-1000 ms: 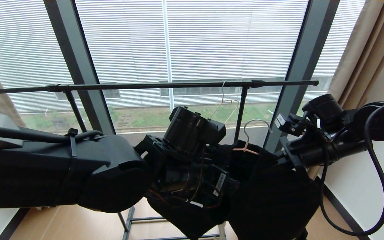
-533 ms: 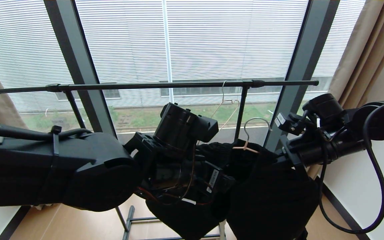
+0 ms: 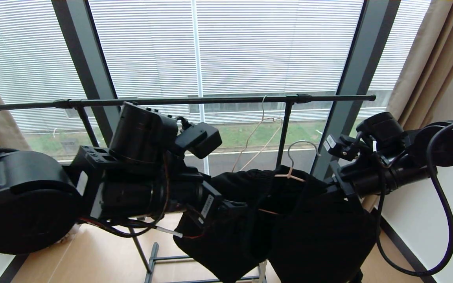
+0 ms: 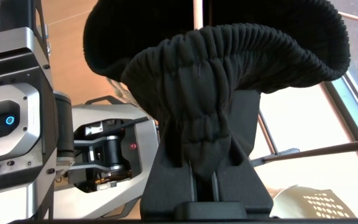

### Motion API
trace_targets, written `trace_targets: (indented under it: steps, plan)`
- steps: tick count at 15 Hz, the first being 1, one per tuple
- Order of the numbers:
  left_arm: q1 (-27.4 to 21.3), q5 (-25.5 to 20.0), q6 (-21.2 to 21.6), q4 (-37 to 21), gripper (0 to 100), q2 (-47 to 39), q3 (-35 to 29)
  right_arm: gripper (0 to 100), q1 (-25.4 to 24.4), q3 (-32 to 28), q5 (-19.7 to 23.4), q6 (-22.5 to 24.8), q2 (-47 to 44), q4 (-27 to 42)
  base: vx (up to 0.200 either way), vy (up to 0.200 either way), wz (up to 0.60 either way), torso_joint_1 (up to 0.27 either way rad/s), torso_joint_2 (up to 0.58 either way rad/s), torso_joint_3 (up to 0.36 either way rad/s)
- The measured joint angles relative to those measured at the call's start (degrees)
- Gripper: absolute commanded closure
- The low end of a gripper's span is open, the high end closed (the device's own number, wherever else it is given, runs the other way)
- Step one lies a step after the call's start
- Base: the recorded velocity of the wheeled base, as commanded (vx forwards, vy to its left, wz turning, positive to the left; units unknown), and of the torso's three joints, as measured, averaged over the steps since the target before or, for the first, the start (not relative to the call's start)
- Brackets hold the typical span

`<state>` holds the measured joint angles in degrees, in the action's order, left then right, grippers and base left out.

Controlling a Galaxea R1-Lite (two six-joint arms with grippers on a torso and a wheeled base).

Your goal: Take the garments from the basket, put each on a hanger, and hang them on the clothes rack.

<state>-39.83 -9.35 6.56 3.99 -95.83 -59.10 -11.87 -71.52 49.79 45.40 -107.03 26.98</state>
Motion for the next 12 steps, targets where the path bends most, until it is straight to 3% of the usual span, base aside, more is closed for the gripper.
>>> trace_targets:
  steps: [1,5,7,9,12]
  plan:
    - [1.8,-3.0,3.6,0.2,0,0.9,0.7,100,-0.1,0.1,0.0,0.1,0.0,0.0,0.000,0.000,0.00,0.000,0.00,0.000]
    - [9.8,-17.8,26.9,0.4,0,0.8,1.6,100,-0.7,1.0,0.1,0.4,0.1,0.0,0.000,0.000,0.00,0.000,0.00,0.000]
    - [11.4,-21.1,34.4,0.6,0,-1.8,1.5,100,-1.0,1.3,0.1,0.4,0.2,0.0,0.000,0.000,0.00,0.000,0.00,0.000]
    - [11.8,-22.8,37.6,5.5,0,-5.5,1.2,100,-2.2,2.0,0.1,0.4,0.5,0.0,0.000,0.000,0.00,0.000,0.00,0.000]
    - [11.1,-24.7,36.0,10.7,0,-9.7,1.1,100,-3.8,3.1,0.1,0.8,1.2,-0.1,0.000,0.000,0.00,0.000,0.00,0.000]
